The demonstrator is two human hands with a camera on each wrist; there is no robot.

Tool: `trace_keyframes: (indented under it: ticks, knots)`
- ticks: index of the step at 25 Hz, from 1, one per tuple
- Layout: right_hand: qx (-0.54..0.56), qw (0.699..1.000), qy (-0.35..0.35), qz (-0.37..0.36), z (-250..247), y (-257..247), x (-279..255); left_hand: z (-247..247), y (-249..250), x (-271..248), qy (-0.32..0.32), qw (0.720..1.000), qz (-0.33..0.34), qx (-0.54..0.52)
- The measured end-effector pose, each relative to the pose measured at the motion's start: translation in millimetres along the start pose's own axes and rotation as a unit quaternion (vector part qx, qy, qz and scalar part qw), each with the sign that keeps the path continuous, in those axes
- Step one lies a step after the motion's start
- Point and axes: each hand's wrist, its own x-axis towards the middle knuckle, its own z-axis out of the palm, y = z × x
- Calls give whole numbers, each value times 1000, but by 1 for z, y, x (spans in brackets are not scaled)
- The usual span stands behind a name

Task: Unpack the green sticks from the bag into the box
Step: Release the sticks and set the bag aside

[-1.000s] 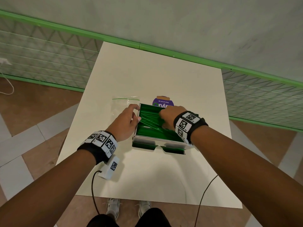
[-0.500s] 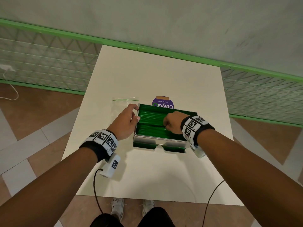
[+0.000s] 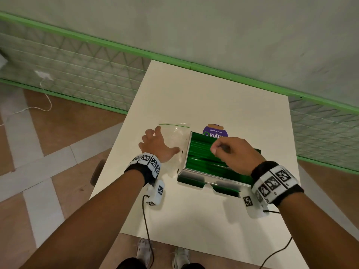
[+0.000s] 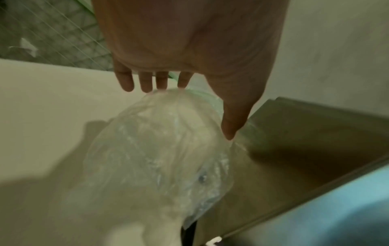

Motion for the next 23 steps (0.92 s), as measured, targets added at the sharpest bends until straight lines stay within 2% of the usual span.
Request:
trace_keyframes:
  ticks: [1, 3, 5, 7, 10, 12, 14, 17, 19, 21, 22, 23]
  knots:
    - [14, 1000, -2, -11, 4, -12, -3, 9, -5, 3, -39, 999, -15, 9]
    - [31, 999, -7, -29, 12, -31, -6, 20, -11, 9, -55, 997, -9, -56]
    - [30, 998, 7, -63, 23, -50, -1, 12, -20, 13, 15, 987, 24, -159]
    - [6, 994, 20, -110, 32, -68, 14, -12, -26, 9, 98, 963, 60, -244]
    - [-11, 994, -20, -107, 53, -101, 42, -64, -19, -10, 144, 908, 116, -376]
    - [38, 992, 21, -115, 69, -121, 55, -93, -9, -22, 133, 848, 116, -499]
    - [150, 979, 80, -112, 78, -140, 65, -116, -6, -31, 131, 799, 133, -572]
    - [324, 938, 113, -54, 74, -166, 78, -127, -17, -45, 108, 808, 239, -527]
    - [353, 924, 149, -9, 71, -178, 85, -122, -28, -53, 107, 837, 312, -436]
    - [407, 905, 120, 25, 77, -188, 87, -116, -37, -52, 161, 861, 326, -356]
    - [449, 890, 76, 30, 81, -195, 85, -114, -42, -50, 211, 856, 319, -349]
    - [503, 864, 16, 20, 87, -200, 82, -116, -47, -44, 272, 839, 313, -352]
